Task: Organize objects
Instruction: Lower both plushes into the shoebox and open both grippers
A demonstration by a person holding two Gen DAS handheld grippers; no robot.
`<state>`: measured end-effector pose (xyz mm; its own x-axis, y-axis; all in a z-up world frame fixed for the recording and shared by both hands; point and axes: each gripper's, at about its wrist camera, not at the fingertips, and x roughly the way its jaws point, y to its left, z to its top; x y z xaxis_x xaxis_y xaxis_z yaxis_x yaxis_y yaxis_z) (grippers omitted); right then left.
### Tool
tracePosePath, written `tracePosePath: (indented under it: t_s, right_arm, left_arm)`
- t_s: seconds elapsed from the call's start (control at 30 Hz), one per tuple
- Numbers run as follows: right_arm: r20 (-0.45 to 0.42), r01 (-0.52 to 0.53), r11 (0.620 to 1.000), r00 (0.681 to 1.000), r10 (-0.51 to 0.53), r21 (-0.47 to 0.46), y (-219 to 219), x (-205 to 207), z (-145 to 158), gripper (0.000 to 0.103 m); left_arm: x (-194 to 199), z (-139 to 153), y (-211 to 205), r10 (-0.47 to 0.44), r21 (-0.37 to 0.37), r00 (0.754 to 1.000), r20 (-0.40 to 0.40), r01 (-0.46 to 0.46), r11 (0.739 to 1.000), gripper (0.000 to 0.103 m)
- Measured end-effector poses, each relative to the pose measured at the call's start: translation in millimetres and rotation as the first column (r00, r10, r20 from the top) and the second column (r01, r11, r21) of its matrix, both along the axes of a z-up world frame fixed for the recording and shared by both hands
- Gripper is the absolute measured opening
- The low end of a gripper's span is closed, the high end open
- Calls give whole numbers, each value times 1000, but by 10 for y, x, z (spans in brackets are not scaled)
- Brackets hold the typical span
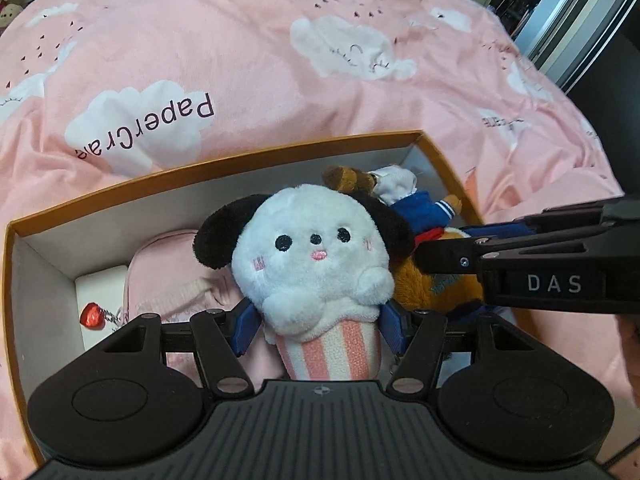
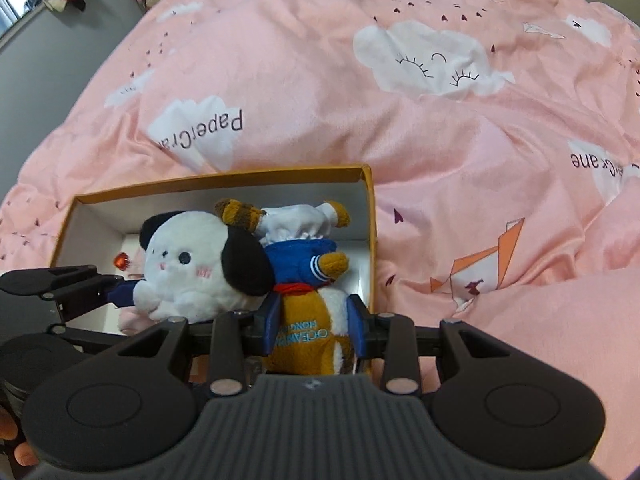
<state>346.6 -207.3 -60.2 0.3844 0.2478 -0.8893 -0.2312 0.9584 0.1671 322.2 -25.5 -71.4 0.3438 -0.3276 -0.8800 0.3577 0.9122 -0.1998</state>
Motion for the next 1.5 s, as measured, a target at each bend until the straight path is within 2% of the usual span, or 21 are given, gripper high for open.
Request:
tracePosePath:
  t_s: [0.07, 0.17, 0.23, 0.33, 0.5, 0.67, 0.7, 0.8, 1.07, 1.33, 1.43, 1.5]
  right_arm:
    - [-10, -13, 1000, 1000, 13, -19, 51, 59, -20, 36]
    - [-42, -49, 998, 998, 47, -43, 166, 125, -53, 17]
    - [-71, -75, 996, 995, 70, -58, 258, 168, -98, 17]
    - [-53, -98, 988, 994, 93, -116, 352, 199, -143, 17]
    - [-30, -110, 987, 994, 107, -117, 294, 173, -102, 18]
    - [-8, -134, 985, 991, 134, -107, 171, 77, -29, 24]
    - [-3, -135, 985, 991, 136, -111, 160, 68, -24, 25]
    - [18, -141, 983, 989, 144, -117, 100, 13, 10, 27]
    - [55, -180, 977, 981, 187, -114, 46, -44, 44, 27]
    - [98, -214, 966, 969, 229, -144, 58, -75, 71, 26]
    - [109, -237, 957, 960, 257, -168, 83, -104, 68, 26]
    - [114, -259, 950, 953, 281, -177, 108, -116, 64, 25]
  left_arm:
    - [27, -50, -30, 4, 24, 1000, 0, -4, 1000, 70]
    - [52, -115, -79, -5, 36, 1000, -3, 5, 999, 71]
    - [63, -137, -120, -9, 44, 1000, 6, 9, 999, 71]
    - [98, -167, -145, 0, 59, 1000, 8, 0, 998, 71]
    - [107, -231, -172, -3, 112, 1000, 7, 2, 994, 74]
    - [94, -276, -309, -15, 181, 1000, 10, 13, 983, 72]
    - [113, -310, -324, -13, 177, 1000, -5, 14, 984, 72]
    - [170, -369, -294, 11, 102, 999, -42, -7, 995, 72]
    - [74, -289, -264, -44, 128, 999, 1, 44, 991, 75]
    - [-65, -14, -83, -76, 99, 995, 59, 70, 993, 74]
    - [-59, 85, 7, -71, 79, 995, 63, 66, 995, 68]
    - [-27, 111, 58, -60, 57, 996, 65, 57, 997, 57]
